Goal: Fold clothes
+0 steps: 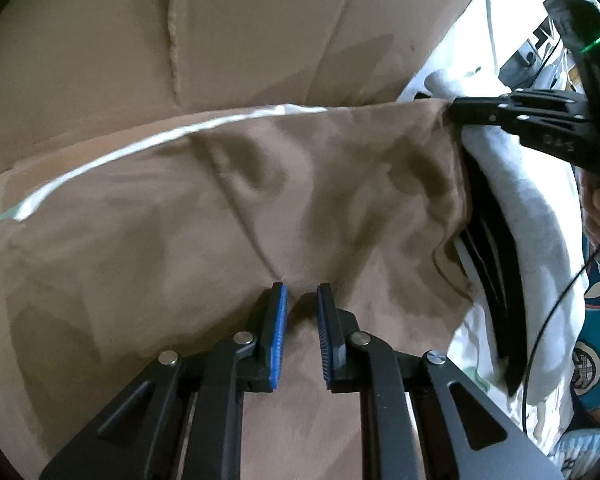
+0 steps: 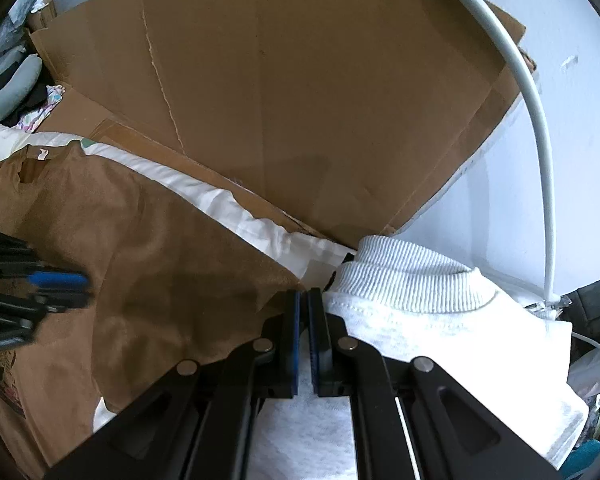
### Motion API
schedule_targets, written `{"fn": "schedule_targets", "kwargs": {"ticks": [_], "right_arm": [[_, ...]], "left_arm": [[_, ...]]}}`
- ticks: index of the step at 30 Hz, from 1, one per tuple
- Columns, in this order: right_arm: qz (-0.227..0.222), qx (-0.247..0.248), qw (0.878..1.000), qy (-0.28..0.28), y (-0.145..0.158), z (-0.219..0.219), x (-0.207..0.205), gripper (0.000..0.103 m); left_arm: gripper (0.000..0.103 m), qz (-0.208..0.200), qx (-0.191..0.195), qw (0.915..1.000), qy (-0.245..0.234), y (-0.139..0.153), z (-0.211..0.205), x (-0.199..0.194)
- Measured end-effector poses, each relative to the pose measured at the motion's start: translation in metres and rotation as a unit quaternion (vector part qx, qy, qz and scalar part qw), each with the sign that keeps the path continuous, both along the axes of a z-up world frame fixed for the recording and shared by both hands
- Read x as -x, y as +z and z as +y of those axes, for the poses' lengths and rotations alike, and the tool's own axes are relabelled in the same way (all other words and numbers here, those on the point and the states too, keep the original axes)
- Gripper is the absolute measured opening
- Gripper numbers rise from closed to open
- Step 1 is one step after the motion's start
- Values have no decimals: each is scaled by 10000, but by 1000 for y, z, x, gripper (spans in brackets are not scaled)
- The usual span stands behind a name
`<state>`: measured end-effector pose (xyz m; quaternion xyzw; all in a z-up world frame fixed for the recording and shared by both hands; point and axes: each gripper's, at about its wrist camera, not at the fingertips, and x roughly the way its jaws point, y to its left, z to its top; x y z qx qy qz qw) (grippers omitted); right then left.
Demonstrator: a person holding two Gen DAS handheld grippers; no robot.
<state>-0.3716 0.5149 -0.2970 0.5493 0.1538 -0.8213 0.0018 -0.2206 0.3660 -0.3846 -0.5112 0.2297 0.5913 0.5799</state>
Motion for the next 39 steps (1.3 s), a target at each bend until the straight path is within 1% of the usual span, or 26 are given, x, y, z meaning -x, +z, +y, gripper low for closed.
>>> {"fn": "schedule_targets", "kwargs": {"ticks": [9, 13, 17, 22, 29, 33, 35, 37, 39], "right_arm": [[-91, 203, 9997, -29, -2, 8, 3, 4], [-96, 428, 9990, -121, 0, 13, 6, 4], [3, 800, 9966, -212, 10, 18, 2, 6], [148, 1252, 9914, -341, 26, 29, -17, 7], [83, 1403, 9888, -501, 30, 39, -48, 8], [-7, 1439, 9884, -492, 29, 35, -61, 9], [-14, 1451, 9883, -479, 30, 33, -66, 13], [-21, 1463, 9881, -468, 32, 32, -71, 14], [-33, 1473, 9880, -458, 35, 31, -77, 14]], "left_arm": [[14, -109, -145, 9996, -237, -4, 39, -20], [14, -127, -151, 9995, -245, -7, 61, -26], [14, -134, -215, 9993, -293, -8, 82, -33], [15, -80, -355, 9987, -364, -5, 103, -41], [15, -42, -573, 9975, -410, 2, 129, -51], [15, -19, -581, 9956, -733, 8, 146, -65], [15, 87, -517, 9953, -812, 11, 149, -68], [15, 175, -467, 9953, -832, 16, 145, -68], [15, 136, -423, 9951, -884, 20, 136, -67]]}}
